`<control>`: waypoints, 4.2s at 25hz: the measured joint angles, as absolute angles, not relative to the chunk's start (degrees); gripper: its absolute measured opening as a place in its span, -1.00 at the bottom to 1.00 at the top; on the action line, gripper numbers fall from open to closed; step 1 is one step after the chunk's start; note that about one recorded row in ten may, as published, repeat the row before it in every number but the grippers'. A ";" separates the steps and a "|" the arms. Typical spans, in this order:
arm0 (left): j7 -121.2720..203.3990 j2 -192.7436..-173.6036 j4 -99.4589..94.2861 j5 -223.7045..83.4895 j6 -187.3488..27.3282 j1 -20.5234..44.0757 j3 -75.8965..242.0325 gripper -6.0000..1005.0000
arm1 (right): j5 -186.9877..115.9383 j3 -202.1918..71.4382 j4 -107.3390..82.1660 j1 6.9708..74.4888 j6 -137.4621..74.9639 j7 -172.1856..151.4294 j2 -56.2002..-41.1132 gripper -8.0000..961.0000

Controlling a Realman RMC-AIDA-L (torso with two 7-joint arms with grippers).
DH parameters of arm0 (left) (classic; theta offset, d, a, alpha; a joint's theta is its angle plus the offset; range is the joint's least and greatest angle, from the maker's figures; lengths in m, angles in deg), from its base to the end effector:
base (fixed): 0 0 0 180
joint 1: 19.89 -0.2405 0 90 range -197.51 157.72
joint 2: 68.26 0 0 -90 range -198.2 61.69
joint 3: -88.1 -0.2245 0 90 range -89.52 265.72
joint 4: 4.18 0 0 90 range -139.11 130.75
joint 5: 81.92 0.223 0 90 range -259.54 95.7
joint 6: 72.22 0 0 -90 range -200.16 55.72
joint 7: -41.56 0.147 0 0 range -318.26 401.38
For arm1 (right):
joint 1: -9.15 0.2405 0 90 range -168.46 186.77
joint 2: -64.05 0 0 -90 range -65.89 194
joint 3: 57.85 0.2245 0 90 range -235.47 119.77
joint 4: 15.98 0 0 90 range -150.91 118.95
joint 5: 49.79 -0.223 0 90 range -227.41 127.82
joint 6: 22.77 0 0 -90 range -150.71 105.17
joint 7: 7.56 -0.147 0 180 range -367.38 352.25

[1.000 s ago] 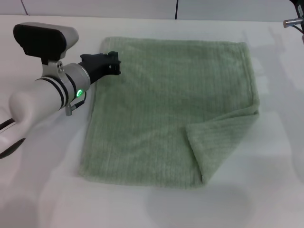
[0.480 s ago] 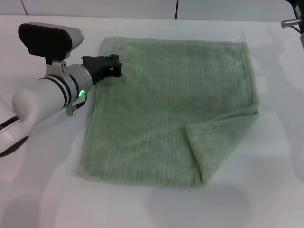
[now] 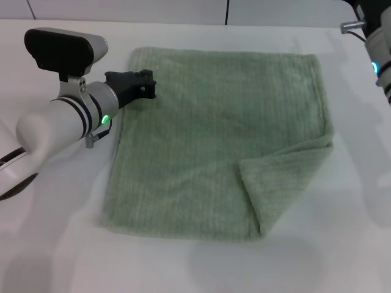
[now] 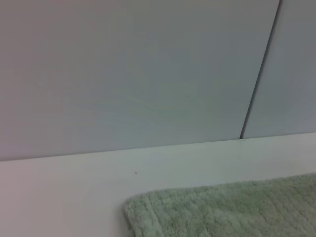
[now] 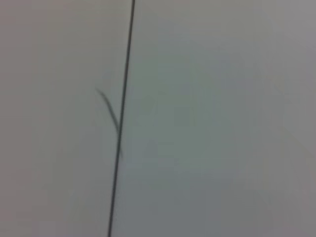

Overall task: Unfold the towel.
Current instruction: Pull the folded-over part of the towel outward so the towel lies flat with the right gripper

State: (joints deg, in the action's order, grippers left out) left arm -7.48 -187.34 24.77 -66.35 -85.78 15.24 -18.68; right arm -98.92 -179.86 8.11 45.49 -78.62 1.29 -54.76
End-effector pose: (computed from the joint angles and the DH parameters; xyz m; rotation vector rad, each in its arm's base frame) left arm -0.2386 0.4060 -0.0762 -2.0198 -0.9140 -0.3769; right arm 0.1940 0.4110 -0.0098 -1.6052 0.3222 0.7759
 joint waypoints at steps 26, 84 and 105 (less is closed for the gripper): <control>-7.57 -187.35 24.01 -66.31 -85.21 15.24 -21.08 -0.90 | -82.06 -159.77 42.05 45.13 -23.40 1.49 -54.40 0.63; -7.48 -187.35 24.42 -66.01 -85.05 15.62 -21.67 -0.88 | -84.53 -151.06 45.19 63.47 59.33 20.29 -55.01 0.59; -7.48 -187.35 24.67 -66.01 -84.60 15.71 -21.67 -0.87 | -86.22 -154.71 41.96 64.28 62.12 21.70 -55.39 0.56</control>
State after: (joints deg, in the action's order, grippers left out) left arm -7.48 -187.35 24.67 -66.01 -84.60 15.71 -21.67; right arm -86.22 -154.71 41.96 64.28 62.12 21.70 -55.39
